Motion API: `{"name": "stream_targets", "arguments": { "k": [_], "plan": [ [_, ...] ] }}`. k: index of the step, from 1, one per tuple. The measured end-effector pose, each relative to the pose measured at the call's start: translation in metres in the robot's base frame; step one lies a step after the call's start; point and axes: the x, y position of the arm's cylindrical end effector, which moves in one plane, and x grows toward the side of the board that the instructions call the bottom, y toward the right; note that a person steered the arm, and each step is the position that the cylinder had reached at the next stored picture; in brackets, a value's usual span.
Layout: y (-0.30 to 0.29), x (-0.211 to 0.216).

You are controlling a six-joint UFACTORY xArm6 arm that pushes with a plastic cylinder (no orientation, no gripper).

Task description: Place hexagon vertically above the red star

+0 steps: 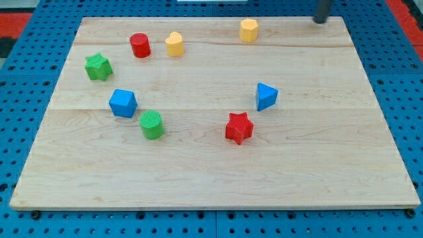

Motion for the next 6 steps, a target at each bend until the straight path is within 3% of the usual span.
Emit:
{"name": "stream_targets", "arguments": {
  "k": [3,5,6],
  "plan": [
    [-0.143,0.02],
    [-0.125,0.06],
    [-0.143,0.045]
  ]
}}
